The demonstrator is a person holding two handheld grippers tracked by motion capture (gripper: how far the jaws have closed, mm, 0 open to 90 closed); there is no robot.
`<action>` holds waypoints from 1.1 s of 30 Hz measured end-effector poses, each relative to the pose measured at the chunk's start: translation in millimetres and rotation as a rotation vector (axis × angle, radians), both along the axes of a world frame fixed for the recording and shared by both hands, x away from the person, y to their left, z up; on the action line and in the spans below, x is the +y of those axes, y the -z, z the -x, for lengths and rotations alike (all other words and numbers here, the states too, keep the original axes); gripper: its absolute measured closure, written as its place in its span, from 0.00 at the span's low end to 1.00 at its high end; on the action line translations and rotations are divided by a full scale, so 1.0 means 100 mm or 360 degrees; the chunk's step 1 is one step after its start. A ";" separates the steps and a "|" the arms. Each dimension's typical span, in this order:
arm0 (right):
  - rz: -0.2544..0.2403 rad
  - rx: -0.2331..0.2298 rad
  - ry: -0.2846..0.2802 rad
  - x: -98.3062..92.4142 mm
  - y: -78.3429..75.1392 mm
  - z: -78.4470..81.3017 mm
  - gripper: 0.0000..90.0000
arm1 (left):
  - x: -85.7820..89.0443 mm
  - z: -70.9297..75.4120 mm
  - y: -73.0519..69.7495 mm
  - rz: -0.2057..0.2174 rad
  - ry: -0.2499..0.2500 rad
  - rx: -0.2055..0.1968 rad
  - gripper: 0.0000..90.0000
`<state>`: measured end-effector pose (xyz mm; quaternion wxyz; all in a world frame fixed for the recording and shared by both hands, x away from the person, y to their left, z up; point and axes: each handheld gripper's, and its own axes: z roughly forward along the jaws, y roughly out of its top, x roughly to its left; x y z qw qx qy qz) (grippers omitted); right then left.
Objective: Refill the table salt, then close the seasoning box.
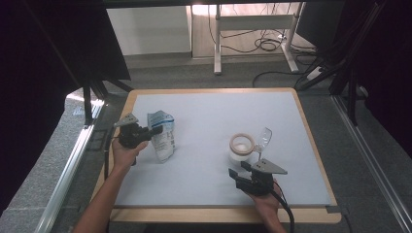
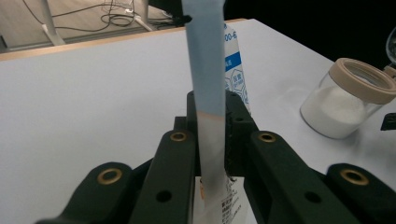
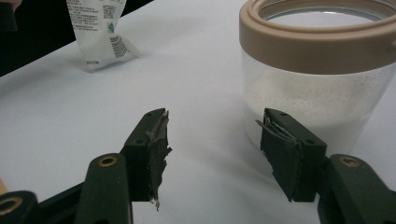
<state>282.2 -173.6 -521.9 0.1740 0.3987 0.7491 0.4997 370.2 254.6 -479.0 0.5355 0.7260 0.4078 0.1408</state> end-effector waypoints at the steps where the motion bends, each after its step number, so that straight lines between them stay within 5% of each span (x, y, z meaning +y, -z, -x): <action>1: -0.0004 -0.0001 0.0003 0.00 0.00 0.00 0.47 | 0.00 0.00 0.01 -0.0003 0.0005 -0.0015 0.91; 6: -0.0011 -0.0003 0.0010 -0.02 -0.01 0.00 0.47 | 0.00 -0.01 0.03 -0.0024 0.0022 -0.0036 0.76; 12: -0.0007 -0.0008 0.0010 -0.03 -0.02 0.00 0.47 | 0.00 -0.02 0.06 -0.0046 0.0033 0.0003 0.48; 16: -0.0010 -0.0009 0.0011 -0.03 -0.02 0.00 0.47 | 0.00 0.00 0.09 -0.0074 0.0034 0.0027 0.38; 25: -0.0013 -0.0034 0.0011 -0.09 -0.06 0.05 0.47 | 0.03 0.11 0.10 -0.0053 0.0027 0.0012 0.29; 29: -0.0021 -0.0052 0.0044 -0.22 -0.08 0.10 0.47 | 0.06 0.18 0.12 -0.0096 -0.0004 -0.0002 0.26; 33: -0.0084 -0.0103 0.0067 -0.38 -0.13 0.20 0.58 | 0.11 0.26 0.15 -0.0091 -0.0010 0.0007 0.24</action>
